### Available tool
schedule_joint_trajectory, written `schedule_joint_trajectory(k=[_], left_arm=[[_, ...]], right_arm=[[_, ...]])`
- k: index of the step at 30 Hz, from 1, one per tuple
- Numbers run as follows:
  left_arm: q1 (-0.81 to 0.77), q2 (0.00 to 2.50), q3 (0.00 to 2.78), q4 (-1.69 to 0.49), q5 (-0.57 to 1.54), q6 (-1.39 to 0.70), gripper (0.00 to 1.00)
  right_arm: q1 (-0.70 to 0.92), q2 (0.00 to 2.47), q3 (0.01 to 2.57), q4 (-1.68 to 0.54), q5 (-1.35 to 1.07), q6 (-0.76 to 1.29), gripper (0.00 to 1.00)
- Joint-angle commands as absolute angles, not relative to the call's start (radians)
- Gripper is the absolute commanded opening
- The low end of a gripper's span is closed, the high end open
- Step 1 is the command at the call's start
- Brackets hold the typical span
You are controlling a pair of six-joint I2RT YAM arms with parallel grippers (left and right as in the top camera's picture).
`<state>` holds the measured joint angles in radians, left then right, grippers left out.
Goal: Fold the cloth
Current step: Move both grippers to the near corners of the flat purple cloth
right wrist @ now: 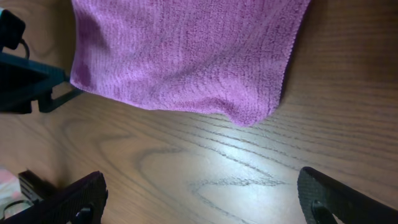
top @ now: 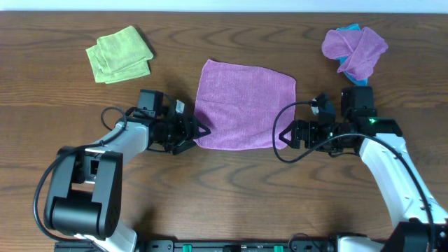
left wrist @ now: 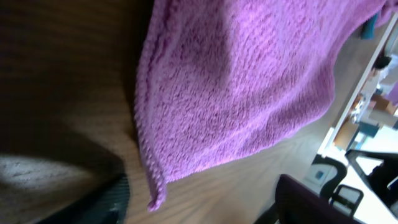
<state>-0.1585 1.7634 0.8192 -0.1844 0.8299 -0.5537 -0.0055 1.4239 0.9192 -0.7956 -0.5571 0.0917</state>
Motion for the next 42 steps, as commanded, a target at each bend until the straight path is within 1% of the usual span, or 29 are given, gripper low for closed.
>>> schedule_joint_trajectory(k=[1, 4, 6, 8, 9, 11, 12, 16, 17, 18, 19, 21, 23, 25, 28, 31, 36, 42], left_arm=[[-0.178, 1.766, 0.812, -0.150, 0.796, -0.585, 0.65], [-0.194, 1.783, 0.812, -0.123, 0.779, -0.588, 0.58], [-0.203, 1.806, 0.812, -0.113, 0.771, -0.583, 0.50], [-0.209, 1.841, 0.812, -0.102, 0.776, -0.581, 0.40], [-0.210, 1.853, 0.812, -0.097, 0.780, -0.580, 0.31], [-0.210, 1.870, 0.812, -0.093, 0.797, -0.577, 0.08], [-0.210, 1.871, 0.812, -0.093, 0.810, -0.568, 0.06], [-0.204, 1.869, 0.813, -0.093, 0.845, -0.530, 0.05], [-0.202, 1.870, 0.813, -0.093, 0.853, -0.531, 0.06], [-0.198, 1.869, 0.813, -0.093, 0.868, -0.531, 0.14], [-0.194, 1.869, 0.815, -0.093, 0.885, -0.530, 0.22], [-0.177, 1.866, 0.816, -0.098, 0.934, -0.526, 0.46], [-0.154, 1.852, 0.816, -0.130, 0.956, -0.523, 0.56], [-0.129, 1.825, 0.816, -0.184, 0.946, -0.499, 0.62], [-0.096, 1.770, 0.816, -0.271, 0.892, -0.471, 0.68], [-0.084, 1.722, 0.816, -0.304, 0.856, -0.472, 0.71], [-0.084, 1.657, 0.817, -0.313, 0.855, -0.487, 0.71], [-0.084, 1.626, 0.816, -0.374, 0.772, -0.486, 0.72]], right_arm=[[-0.012, 1.407, 0.913, -0.797, -0.596, 0.101, 0.98], [-0.012, 1.407, 0.913, -0.797, -0.605, 0.101, 0.98], [-0.012, 1.407, 0.913, -0.797, -0.611, 0.101, 0.98], [-0.012, 1.407, 0.913, -0.801, -0.611, 0.101, 0.98], [-0.012, 1.407, 0.913, -0.802, -0.611, 0.101, 0.98], [-0.012, 1.407, 0.913, -0.805, -0.611, 0.101, 0.98], [-0.012, 1.407, 0.913, -0.805, -0.611, 0.100, 0.98], [-0.012, 1.407, 0.913, -0.805, -0.611, 0.101, 0.98], [-0.012, 1.407, 0.913, -0.804, -0.610, 0.101, 0.98], [-0.012, 1.407, 0.913, -0.805, -0.610, 0.101, 0.98], [-0.012, 1.407, 0.913, -0.804, -0.610, 0.100, 0.99], [-0.012, 1.407, 0.913, -0.805, -0.611, 0.100, 0.99], [-0.012, 1.407, 0.913, -0.806, -0.611, 0.101, 0.98], [-0.012, 1.407, 0.913, -0.808, -0.611, 0.101, 0.99], [-0.012, 1.407, 0.913, -0.808, -0.610, 0.101, 0.99], [-0.012, 1.407, 0.913, -0.807, -0.610, 0.100, 0.99], [-0.012, 1.407, 0.913, -0.807, -0.610, 0.101, 0.99], [-0.012, 1.407, 0.913, -0.800, -0.610, 0.100, 0.99]])
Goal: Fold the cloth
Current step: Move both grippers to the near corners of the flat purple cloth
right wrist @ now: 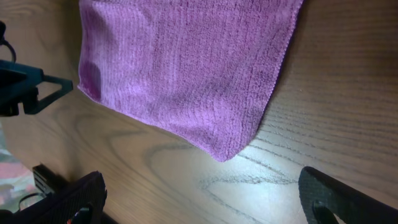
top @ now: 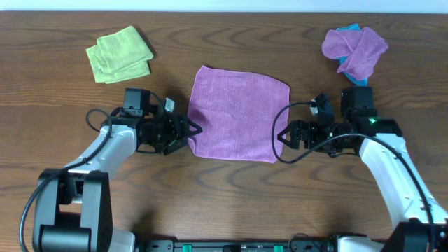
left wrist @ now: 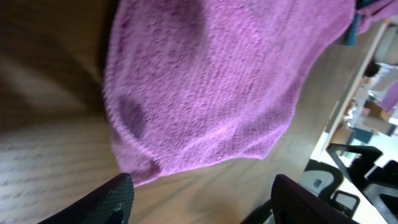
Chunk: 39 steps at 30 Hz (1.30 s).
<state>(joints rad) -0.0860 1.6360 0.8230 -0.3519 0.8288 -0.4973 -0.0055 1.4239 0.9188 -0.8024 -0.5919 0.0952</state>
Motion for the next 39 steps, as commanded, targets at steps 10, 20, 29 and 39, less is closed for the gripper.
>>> schedule_joint_trajectory(k=[10, 20, 29, 39], left_arm=[[-0.097, 1.637, 0.816, -0.403, 0.654, -0.504, 0.73], [-0.179, 1.705, 0.816, -0.285, 0.647, -0.595, 0.70], [-0.196, 1.740, 0.816, -0.276, 0.644, -0.606, 0.63], [-0.196, 1.741, 0.816, -0.323, 0.633, -0.544, 0.63]], right_arm=[[-0.012, 1.407, 0.913, -0.800, -0.611, 0.101, 0.99], [-0.012, 1.407, 0.913, -0.800, -0.611, 0.101, 0.99], [-0.012, 1.407, 0.913, -0.801, -0.611, 0.101, 0.99], [-0.012, 1.407, 0.913, -0.801, -0.611, 0.101, 0.99]])
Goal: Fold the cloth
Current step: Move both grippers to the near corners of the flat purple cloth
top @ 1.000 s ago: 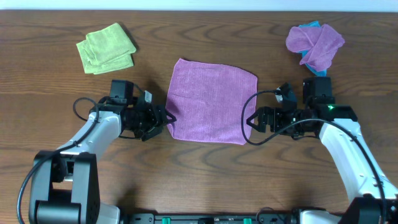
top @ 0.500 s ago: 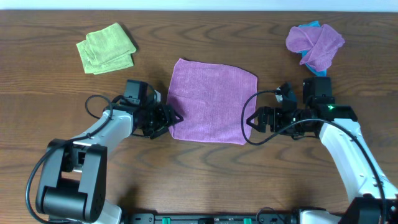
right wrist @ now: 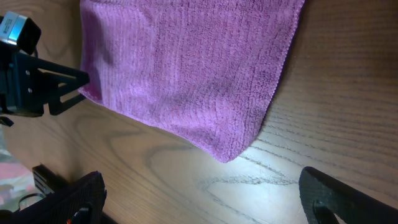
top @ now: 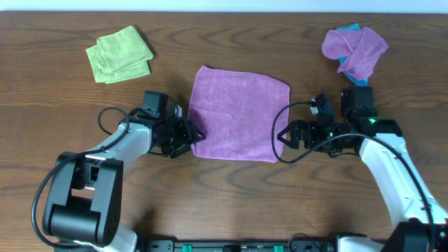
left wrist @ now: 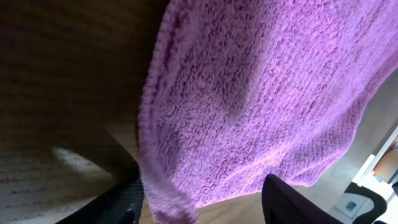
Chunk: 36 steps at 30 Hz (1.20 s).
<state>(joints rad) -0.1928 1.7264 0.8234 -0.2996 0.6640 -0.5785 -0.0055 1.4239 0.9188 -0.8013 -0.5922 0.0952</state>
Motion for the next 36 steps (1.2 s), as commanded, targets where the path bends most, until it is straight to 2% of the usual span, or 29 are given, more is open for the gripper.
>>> schedule_joint_trajectory(k=[1, 8, 17, 23, 26, 30, 36], left_arm=[[-0.196, 1.741, 0.816, -0.328, 0.628, -0.541, 0.62], [-0.197, 1.741, 0.816, -0.340, 0.594, -0.518, 0.50], [-0.197, 1.741, 0.814, -0.339, 0.533, -0.506, 0.52], [-0.199, 1.778, 0.814, -0.334, 0.521, -0.504, 0.51], [-0.205, 1.825, 0.814, -0.327, 0.553, -0.503, 0.40], [-0.202, 1.837, 0.814, -0.326, 0.574, -0.493, 0.06], [-0.194, 1.802, 0.817, -0.403, 0.583, -0.435, 0.06]], right_arm=[[-0.012, 1.407, 0.913, -0.801, -0.611, 0.101, 0.99], [-0.012, 1.407, 0.913, -0.801, -0.611, 0.103, 0.99], [-0.012, 1.407, 0.913, -0.801, -0.622, 0.112, 0.99], [-0.012, 1.407, 0.913, -0.801, -0.631, 0.111, 0.99], [-0.012, 1.407, 0.913, -0.801, -0.633, 0.112, 0.99], [-0.012, 1.407, 0.913, -0.805, -0.633, 0.112, 0.99], [-0.012, 1.407, 0.913, -0.804, -0.622, 0.096, 0.99]])
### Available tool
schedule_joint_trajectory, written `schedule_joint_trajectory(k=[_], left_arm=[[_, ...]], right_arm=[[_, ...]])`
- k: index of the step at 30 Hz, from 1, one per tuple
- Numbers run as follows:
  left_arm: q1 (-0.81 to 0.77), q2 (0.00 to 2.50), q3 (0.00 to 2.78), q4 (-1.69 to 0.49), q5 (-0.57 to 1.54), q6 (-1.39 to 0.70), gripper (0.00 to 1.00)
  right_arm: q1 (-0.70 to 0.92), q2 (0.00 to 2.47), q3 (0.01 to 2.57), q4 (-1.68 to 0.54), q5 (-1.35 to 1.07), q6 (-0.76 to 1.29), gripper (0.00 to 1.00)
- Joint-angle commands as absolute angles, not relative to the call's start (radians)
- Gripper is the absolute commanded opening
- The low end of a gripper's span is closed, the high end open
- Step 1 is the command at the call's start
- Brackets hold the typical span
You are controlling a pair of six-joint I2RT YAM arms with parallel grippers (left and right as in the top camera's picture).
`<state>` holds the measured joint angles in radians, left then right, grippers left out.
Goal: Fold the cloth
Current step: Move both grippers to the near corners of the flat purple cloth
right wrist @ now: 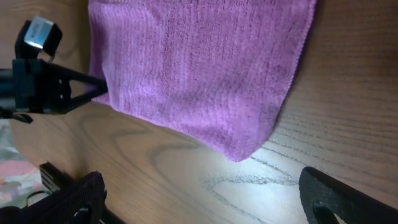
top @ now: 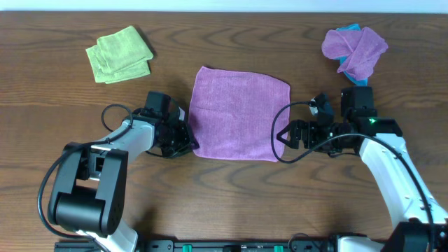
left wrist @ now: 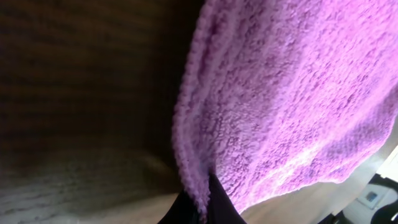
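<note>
The purple cloth (top: 238,112) lies flat in the middle of the brown table. My left gripper (top: 189,145) sits at its near-left corner. In the left wrist view the cloth (left wrist: 280,93) fills the frame, and the left gripper (left wrist: 202,198) is shut on its edge, dark fingers pinched together. My right gripper (top: 283,138) is open, just right of the cloth's near-right corner. In the right wrist view that corner (right wrist: 242,151) lies ahead of the right gripper (right wrist: 205,202), untouched between wide-apart fingers.
A folded green cloth (top: 119,54) lies at the far left. A bunched purple cloth on a blue one (top: 353,47) sits at the far right. Black cables loop beside both arms on the table (top: 231,196).
The left gripper was open around the cloth's near-left corner; now it is shut on that edge. The right gripper stays open in nearly the same place.
First the cloth lay slightly skewed with both open grippers at its near corners. Then it lay further left and squarer, with the left gripper drawn back to the left. The left gripper then stood at the near-left corner and now grips it.
</note>
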<state>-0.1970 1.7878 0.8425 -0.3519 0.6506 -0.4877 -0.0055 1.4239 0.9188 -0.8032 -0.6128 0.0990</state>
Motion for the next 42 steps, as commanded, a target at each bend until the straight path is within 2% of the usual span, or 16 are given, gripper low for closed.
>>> schedule_joint_trajectory(k=[1, 8, 13, 20, 36, 39, 41, 42], left_arm=[[-0.191, 1.790, 0.817, -0.442, 0.575, -0.408, 0.06], [-0.189, 1.752, 0.816, -0.633, 0.516, -0.327, 0.06], [-0.189, 1.752, 0.816, -0.619, 0.518, -0.326, 0.06], [-0.189, 1.752, 0.816, -0.613, 0.526, -0.329, 0.06], [-0.189, 1.752, 0.816, -0.574, 0.571, -0.345, 0.06], [-0.189, 1.752, 0.816, -0.567, 0.576, -0.356, 0.06], [-0.189, 1.752, 0.816, -0.567, 0.577, -0.360, 0.06], [-0.189, 1.752, 0.816, -0.567, 0.577, -0.360, 0.06]], right_arm=[[-0.012, 1.407, 0.913, -0.805, -0.605, 0.096, 0.98], [-0.012, 1.407, 0.865, -0.806, -0.471, 0.096, 0.98], [-0.012, 1.407, 0.760, -0.744, -0.517, 0.098, 0.98], [-0.012, 1.407, 0.656, -0.593, -0.607, 0.157, 0.93], [0.109, 1.528, 0.638, -0.436, -0.609, 0.270, 0.91], [0.137, 1.557, 0.638, -0.410, -0.609, 0.283, 0.88], [0.155, 1.569, 0.638, -0.390, -0.609, 0.300, 0.80], [0.164, 1.575, 0.638, -0.382, -0.608, 0.308, 0.72]])
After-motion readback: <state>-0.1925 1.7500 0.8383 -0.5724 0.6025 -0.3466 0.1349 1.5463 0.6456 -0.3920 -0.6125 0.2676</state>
